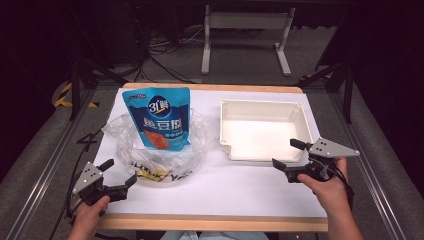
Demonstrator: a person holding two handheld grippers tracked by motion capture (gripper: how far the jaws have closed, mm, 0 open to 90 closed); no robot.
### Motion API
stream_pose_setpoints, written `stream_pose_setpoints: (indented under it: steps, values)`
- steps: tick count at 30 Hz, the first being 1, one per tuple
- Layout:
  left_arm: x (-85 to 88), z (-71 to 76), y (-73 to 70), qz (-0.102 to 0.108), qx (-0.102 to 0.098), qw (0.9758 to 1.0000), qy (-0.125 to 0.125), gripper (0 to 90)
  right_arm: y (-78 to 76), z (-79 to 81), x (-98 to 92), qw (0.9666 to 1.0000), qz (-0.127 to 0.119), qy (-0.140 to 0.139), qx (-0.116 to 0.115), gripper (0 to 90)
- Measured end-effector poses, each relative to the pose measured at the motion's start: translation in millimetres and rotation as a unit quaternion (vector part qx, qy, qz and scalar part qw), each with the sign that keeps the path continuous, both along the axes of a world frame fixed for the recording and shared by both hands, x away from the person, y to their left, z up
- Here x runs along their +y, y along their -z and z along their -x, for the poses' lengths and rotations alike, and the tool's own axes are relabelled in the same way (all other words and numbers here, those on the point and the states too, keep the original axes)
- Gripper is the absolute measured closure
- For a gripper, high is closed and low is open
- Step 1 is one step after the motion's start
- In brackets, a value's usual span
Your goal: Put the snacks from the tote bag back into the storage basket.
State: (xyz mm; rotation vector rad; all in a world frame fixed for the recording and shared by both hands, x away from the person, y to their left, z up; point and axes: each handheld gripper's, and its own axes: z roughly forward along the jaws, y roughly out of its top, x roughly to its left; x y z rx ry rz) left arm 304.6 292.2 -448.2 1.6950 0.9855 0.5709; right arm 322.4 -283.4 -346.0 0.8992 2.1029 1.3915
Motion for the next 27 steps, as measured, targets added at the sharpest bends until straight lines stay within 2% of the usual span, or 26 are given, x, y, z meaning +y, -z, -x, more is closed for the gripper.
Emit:
stream_pose_setpoints:
  steps: [4, 8, 15, 18, 27]
  values:
    - [0.4, 0.3, 0.0, 0.000, 0.000, 1.0000, -0.001, 2.5, -3.5, -0.4, 0.5, 1.0000, -0.002, -0.005, -0.008, 8.9]
    - [0.6, 0.4, 0.0, 0.001, 0.000, 1.0000, -0.002, 2.5, -7.4, 0.2, 2.7, 0.9994, -0.013, -0.016, -0.027, 9.1]
    - [0.8, 0.3, 0.0, 0.002, 0.001, 1.0000, -0.003, 2.5, -11.1, -3.5, 5.7, 0.9992, -0.019, -0.023, -0.027, 9.1]
    - [0.9, 0.3, -0.1, 0.000, 0.003, 1.0000, -0.003, 2.5, -12.9, -5.4, 7.9, 0.9992, -0.013, -0.023, -0.029, 9.1]
    - [0.9, 0.3, 0.1, 0.002, 0.001, 1.0000, -0.003, 2.5, -20.2, -22.6, 25.3, 0.9983, -0.012, -0.046, -0.033, 8.1]
